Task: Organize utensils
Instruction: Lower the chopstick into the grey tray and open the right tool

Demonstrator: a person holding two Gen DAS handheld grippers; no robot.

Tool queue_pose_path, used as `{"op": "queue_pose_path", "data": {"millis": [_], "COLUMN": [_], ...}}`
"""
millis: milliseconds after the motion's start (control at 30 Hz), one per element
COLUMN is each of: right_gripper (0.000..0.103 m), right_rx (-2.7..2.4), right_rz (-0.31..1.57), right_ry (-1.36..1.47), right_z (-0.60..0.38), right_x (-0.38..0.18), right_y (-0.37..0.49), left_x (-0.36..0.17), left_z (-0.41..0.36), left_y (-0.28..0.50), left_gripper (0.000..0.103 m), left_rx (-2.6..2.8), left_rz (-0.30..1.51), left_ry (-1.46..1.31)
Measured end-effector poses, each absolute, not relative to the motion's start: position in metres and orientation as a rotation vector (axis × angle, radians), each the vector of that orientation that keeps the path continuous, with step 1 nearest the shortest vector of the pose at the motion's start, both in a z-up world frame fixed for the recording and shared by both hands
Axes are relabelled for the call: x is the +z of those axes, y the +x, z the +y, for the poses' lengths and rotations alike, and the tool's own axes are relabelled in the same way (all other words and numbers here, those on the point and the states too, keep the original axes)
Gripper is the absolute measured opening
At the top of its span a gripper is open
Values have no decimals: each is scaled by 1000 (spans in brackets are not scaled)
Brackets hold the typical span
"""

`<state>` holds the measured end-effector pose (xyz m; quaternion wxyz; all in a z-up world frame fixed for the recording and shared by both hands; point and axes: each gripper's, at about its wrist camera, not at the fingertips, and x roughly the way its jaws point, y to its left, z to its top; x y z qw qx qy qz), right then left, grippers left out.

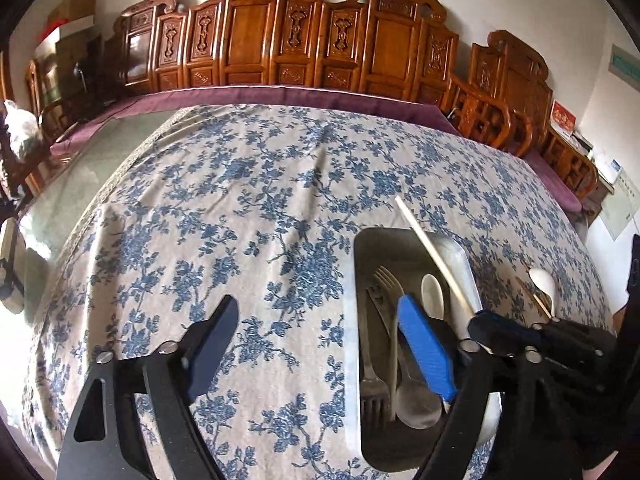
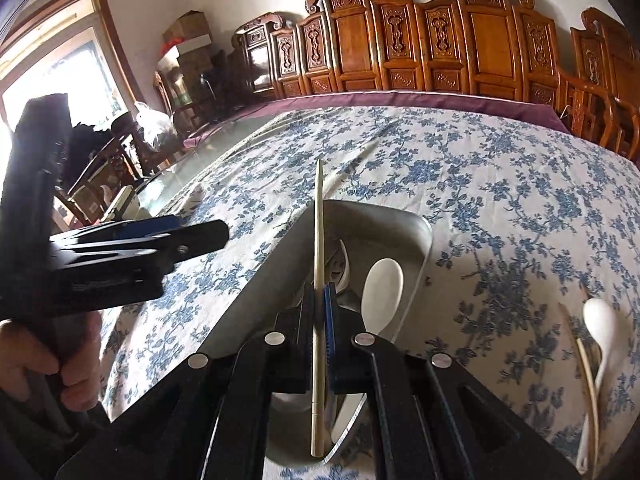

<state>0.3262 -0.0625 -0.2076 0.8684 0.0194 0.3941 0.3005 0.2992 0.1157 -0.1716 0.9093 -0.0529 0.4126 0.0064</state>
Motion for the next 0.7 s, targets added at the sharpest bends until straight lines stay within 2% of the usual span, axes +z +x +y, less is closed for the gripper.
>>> {"op": "queue_pose_path", "data": {"millis": [167, 433, 700], "right_gripper": [6, 7, 7], "right_rx": [623, 613, 628], "right_rz": [847, 884, 833], "right_ry": [37, 47, 25], "right_z": [-53, -53, -75], "right_x": [-223, -241, -223], "right_y": [329, 326, 316], "left_x": [-171, -171, -171], "left_z": [118, 120, 111], "left_y": [301, 300, 298], "left_gripper": [91, 92, 92], "left_rx": [22, 27, 6], "left_rz": [852, 850, 855], "left_ry": [-96, -97, -81]}}
